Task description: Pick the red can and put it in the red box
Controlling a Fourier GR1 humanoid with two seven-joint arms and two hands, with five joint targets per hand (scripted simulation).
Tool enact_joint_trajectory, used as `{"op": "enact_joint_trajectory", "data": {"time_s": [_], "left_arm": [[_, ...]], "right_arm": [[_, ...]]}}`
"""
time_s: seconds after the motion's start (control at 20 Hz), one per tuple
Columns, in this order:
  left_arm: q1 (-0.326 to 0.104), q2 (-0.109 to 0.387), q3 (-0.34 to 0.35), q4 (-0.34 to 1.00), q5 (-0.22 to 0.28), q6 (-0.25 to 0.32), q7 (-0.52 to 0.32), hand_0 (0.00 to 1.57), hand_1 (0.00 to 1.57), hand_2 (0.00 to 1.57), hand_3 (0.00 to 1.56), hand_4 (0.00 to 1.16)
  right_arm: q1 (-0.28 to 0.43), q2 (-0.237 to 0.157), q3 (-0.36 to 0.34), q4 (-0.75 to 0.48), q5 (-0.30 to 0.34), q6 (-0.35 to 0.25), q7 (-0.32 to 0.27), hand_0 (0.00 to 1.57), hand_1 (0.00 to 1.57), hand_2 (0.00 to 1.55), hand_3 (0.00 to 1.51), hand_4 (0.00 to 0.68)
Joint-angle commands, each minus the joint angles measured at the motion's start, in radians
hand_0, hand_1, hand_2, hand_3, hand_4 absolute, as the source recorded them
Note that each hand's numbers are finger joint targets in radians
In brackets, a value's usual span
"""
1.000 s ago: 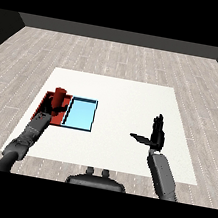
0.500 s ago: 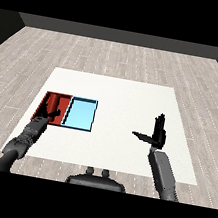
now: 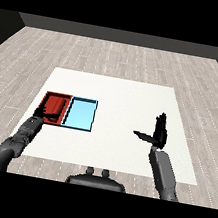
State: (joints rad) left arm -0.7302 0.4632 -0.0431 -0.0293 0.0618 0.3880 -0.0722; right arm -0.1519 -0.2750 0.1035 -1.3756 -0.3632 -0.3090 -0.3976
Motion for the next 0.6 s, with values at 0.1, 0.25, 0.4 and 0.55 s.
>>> {"op": "enact_joint_trajectory", "data": {"time_s": [0.1, 0.25, 0.4, 0.55], "left_arm": [[-0.006, -0.022, 0.073, -0.086, 0.066, 0.079, -0.128, 0.00, 0.00, 0.00, 0.00, 0.00], [0.011, 0.034, 0.110, -0.154, 0.099, -0.036, -0.271, 0.00, 0.00, 0.00, 0.00, 0.00], [0.014, -0.009, 0.156, -0.225, 0.151, -0.117, -0.373, 1.36, 1.36, 1.25, 0.00, 0.00], [0.078, -0.030, 0.144, -0.331, 0.159, -0.190, -0.456, 1.11, 1.11, 1.17, 0.00, 0.00]], "right_arm": [[0.012, 0.012, -0.007, -0.029, -0.014, 0.023, -0.009, 0.00, 0.00, 0.00, 0.00, 0.000], [0.018, 0.036, 0.013, -0.020, 0.010, 0.010, -0.030, 0.00, 0.00, 0.00, 0.00, 0.000], [0.026, -0.004, 0.003, -0.048, -0.014, 0.077, -0.026, 0.00, 0.00, 0.00, 0.00, 0.000], [0.087, 0.014, 0.035, -0.093, 0.004, 0.083, -0.051, 0.00, 0.00, 0.00, 0.00, 0.000]]}}
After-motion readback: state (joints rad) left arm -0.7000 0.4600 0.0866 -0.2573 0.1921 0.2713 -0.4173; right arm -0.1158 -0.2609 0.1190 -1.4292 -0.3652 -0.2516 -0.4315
